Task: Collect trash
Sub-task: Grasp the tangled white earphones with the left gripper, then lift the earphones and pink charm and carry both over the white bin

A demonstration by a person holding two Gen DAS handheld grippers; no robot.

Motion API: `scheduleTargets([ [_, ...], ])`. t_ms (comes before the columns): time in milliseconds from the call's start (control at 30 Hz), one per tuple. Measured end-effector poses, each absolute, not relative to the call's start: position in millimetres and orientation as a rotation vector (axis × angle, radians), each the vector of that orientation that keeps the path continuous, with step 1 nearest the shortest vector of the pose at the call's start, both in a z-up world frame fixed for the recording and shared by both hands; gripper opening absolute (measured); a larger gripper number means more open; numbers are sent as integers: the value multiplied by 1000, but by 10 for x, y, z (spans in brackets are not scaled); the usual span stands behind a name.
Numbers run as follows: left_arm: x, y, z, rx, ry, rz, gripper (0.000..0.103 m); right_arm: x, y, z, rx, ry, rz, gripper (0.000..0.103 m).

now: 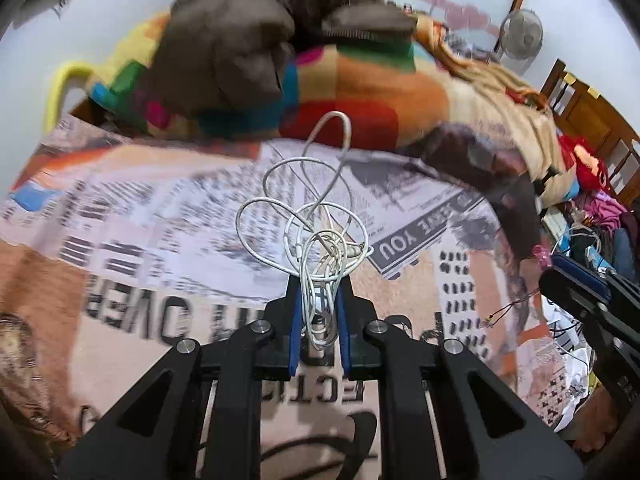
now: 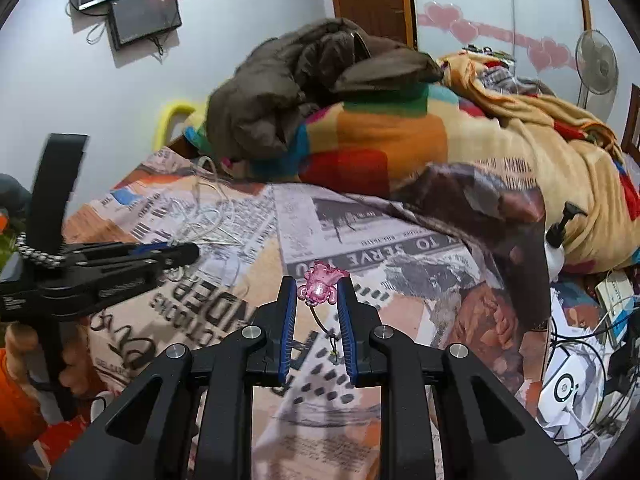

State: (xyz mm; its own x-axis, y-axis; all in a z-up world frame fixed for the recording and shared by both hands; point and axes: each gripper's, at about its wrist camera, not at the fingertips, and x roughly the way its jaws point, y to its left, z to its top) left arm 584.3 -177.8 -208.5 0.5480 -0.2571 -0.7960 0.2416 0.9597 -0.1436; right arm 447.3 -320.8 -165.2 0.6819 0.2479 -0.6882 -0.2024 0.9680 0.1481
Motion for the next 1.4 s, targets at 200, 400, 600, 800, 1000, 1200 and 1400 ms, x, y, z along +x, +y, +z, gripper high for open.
scheduleTargets([
  [200,5452,-1536,-1550,20,847,-262,15,4302,-3028,-1352,58,741,282,19],
  [400,5034,-1164,-1170,28,782,-214,15,4091,-2804,-1113,56,714,315,19],
  [600,4587,-691,-947,-9,744,-171,15,3848,-2493,-912,27,692,357,19],
  [800,4101,-130,-890,-46,737,-108,15,3643,-2134,-759,0,671,417,19],
  [1000,3623,401,-956,-89,744,-30,15,3427,-1638,-692,-40,665,504,19],
  [1200,3140,993,-1035,-157,739,52,15,3176,-1055,-708,-75,664,624,19],
  [1400,2662,1501,-1203,-206,725,156,15,2983,-474,-798,-132,685,755,19],
])
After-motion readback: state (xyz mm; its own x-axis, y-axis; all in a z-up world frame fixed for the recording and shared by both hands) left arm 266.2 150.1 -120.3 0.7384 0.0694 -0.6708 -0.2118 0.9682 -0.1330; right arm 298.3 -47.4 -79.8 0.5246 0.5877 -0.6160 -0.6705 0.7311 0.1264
